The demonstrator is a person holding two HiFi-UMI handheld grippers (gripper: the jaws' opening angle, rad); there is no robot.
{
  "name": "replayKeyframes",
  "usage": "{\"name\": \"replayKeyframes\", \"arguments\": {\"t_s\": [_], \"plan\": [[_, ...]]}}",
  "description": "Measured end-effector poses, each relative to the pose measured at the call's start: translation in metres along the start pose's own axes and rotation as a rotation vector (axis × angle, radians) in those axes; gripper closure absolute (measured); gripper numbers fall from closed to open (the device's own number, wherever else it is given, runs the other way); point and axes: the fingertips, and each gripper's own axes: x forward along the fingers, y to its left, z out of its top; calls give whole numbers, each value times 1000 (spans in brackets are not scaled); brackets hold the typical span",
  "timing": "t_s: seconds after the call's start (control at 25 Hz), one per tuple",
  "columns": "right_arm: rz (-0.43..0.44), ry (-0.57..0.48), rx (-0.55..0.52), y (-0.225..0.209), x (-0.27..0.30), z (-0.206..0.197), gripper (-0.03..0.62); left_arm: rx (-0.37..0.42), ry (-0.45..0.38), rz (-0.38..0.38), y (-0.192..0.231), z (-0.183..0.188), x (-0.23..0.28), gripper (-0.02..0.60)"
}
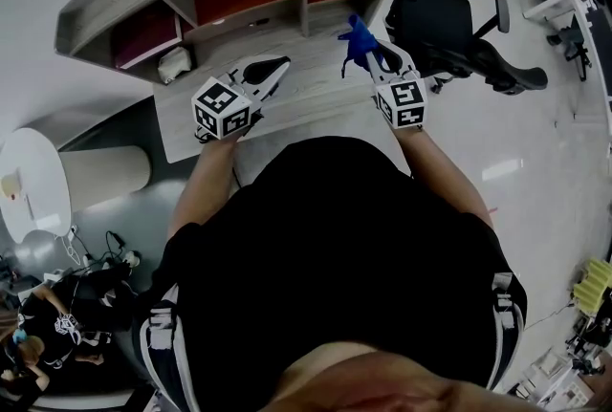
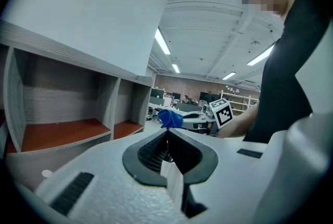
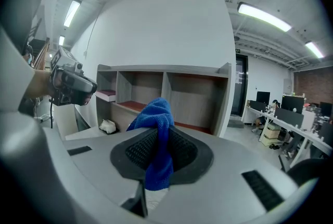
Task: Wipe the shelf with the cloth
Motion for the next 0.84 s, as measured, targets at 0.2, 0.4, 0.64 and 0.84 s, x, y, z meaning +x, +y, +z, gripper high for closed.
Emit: {"name": "replayKeyframes", "arguments": {"t_s": [0.2, 0.4, 0.64, 0.84], "plan": [[0, -17, 3, 3, -4, 4, 540, 7, 3, -10, -1, 1, 2, 563], [-2, -26, 10, 6, -7, 5, 540, 16, 4, -11, 2, 3, 0, 563], [3, -15, 14, 8, -13, -1, 540, 18, 9, -16, -1, 2, 2, 563], [7, -4, 34, 13, -14, -5, 540, 31, 28, -35, -2, 0, 9, 563]]}}
